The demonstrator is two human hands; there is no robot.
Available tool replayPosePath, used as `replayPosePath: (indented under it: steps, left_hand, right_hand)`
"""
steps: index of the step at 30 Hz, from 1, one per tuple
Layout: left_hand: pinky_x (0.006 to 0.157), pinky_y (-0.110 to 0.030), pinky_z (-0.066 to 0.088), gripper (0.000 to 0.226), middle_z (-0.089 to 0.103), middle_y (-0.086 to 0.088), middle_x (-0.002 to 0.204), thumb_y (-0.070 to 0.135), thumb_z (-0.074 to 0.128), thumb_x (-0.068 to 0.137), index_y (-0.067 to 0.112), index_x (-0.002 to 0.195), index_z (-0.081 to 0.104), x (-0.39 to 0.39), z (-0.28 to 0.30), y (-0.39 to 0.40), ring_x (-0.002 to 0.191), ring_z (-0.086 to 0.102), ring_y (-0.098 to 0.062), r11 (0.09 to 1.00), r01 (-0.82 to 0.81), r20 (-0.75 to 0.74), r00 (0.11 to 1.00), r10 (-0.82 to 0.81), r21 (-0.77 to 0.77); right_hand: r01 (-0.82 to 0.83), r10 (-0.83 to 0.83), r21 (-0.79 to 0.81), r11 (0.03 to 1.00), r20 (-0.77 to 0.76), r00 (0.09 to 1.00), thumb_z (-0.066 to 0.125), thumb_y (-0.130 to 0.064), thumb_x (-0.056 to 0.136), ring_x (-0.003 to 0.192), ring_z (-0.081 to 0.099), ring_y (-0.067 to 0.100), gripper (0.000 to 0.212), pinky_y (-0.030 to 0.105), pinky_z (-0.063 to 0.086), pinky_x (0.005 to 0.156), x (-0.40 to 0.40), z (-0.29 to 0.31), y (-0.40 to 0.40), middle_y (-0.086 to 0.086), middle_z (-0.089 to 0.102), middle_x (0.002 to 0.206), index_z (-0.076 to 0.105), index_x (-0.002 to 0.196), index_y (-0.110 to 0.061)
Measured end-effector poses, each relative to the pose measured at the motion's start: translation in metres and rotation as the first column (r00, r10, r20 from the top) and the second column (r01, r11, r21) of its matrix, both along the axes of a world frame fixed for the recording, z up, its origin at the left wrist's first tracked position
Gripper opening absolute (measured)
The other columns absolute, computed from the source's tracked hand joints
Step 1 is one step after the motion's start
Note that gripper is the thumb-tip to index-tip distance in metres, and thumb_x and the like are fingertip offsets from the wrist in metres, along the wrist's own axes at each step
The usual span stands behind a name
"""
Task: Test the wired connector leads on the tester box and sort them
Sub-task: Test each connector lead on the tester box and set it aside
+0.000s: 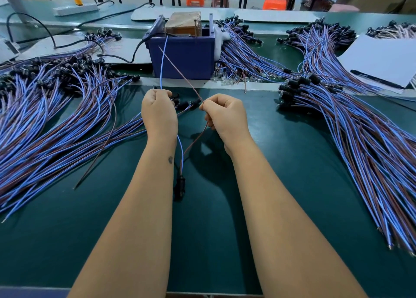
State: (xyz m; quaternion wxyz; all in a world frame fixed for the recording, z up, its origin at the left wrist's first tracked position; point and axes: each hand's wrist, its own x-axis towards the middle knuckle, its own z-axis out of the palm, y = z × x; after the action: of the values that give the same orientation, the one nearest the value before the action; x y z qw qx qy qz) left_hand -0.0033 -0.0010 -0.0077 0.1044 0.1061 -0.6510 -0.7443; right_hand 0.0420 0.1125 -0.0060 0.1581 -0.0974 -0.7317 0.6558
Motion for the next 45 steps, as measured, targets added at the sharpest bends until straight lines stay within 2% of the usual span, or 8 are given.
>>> replayPosePath:
  steps: [15,21,28,36,39,42,44,45]
  left_hand:
    - [0.046,-0.026,0.022,0.029,0.033,0.011,0.044,0.006,0.039,0.089,0.022,0.065,0.037,0.000,0.002,-0.001,0.042,0.024,-0.010,0.997,-0.008,0.025,1.000,0.006,0.081]
    - [0.046,-0.026,0.023,0.026,0.033,0.011,0.044,0.006,0.039,0.089,0.019,0.067,0.040,0.002,0.003,-0.001,0.042,0.025,-0.010,0.994,-0.012,0.034,0.999,0.009,0.110]
    - [0.047,-0.026,0.023,0.022,0.035,0.006,0.050,0.006,0.040,0.091,0.016,0.072,0.046,0.002,0.007,-0.001,0.045,0.026,-0.012,0.992,-0.032,0.081,0.997,0.022,0.123]
    - [0.048,-0.026,0.024,0.022,0.036,0.004,0.054,0.006,0.039,0.093,0.015,0.075,0.048,0.004,0.010,-0.001,0.046,0.027,-0.012,0.990,-0.038,0.107,0.994,0.024,0.136]
    - [0.050,-0.025,0.027,0.022,0.039,0.006,0.052,0.008,0.043,0.091,0.016,0.072,0.051,0.005,0.010,-0.001,0.047,0.030,-0.012,0.995,-0.044,0.086,0.996,0.036,0.090]
    - [0.054,-0.022,0.035,0.023,0.051,0.013,0.055,0.015,0.053,0.089,0.022,0.071,0.066,0.011,0.007,0.001,0.054,0.041,-0.009,0.996,0.052,-0.012,0.999,-0.053,-0.071]
    - [0.054,-0.019,0.038,0.022,0.056,0.017,0.057,0.016,0.057,0.090,0.023,0.077,0.073,0.014,0.007,0.005,0.054,0.046,-0.006,0.981,0.170,-0.046,0.984,-0.174,-0.090]
    - [0.049,-0.016,0.036,0.021,0.055,0.017,0.054,0.015,0.056,0.092,0.021,0.081,0.074,0.015,0.007,0.008,0.049,0.045,-0.003,0.969,0.234,-0.055,0.969,-0.239,-0.079]
  right_hand:
    - [0.131,-0.136,-0.155,0.979,-0.021,0.990,0.057,-0.006,0.083,0.049,0.044,0.012,0.018,0.023,0.037,0.049,0.002,0.004,0.002,-0.001,0.053,0.053,0.059,0.065,-0.011]
    - [0.221,-0.234,-0.228,0.948,-0.031,0.972,0.056,-0.004,0.082,0.053,0.040,0.016,0.020,0.026,0.033,0.049,0.003,0.007,0.006,-0.003,0.049,0.050,0.056,0.063,-0.011]
    - [0.275,-0.294,-0.278,0.920,-0.029,0.955,0.055,-0.003,0.081,0.062,0.041,0.020,0.018,0.032,0.034,0.056,0.005,0.010,0.006,0.001,0.047,0.056,0.056,0.064,-0.009]
    - [0.283,-0.304,-0.291,0.914,-0.028,0.952,0.055,-0.002,0.082,0.063,0.041,0.021,0.018,0.034,0.034,0.059,0.006,0.011,0.007,0.002,0.047,0.056,0.054,0.065,-0.008]
    - [0.284,-0.306,-0.284,0.916,-0.038,0.951,0.054,-0.002,0.081,0.062,0.040,0.020,0.020,0.032,0.035,0.057,0.006,0.010,0.007,0.001,0.047,0.057,0.055,0.064,-0.010]
    - [0.241,-0.269,-0.234,0.942,-0.096,0.958,0.055,-0.002,0.081,0.059,0.039,0.016,0.022,0.027,0.034,0.053,0.005,0.008,0.006,-0.002,0.046,0.056,0.055,0.063,-0.013]
    - [0.179,-0.204,-0.172,0.969,-0.137,0.969,0.057,0.000,0.082,0.058,0.043,0.015,0.025,0.028,0.037,0.054,0.003,0.007,0.003,-0.005,0.048,0.054,0.058,0.063,-0.016]
    - [0.142,-0.159,-0.122,0.982,-0.148,0.976,0.058,0.001,0.082,0.058,0.045,0.014,0.026,0.028,0.039,0.056,0.002,0.006,0.000,-0.007,0.050,0.053,0.059,0.064,-0.017]
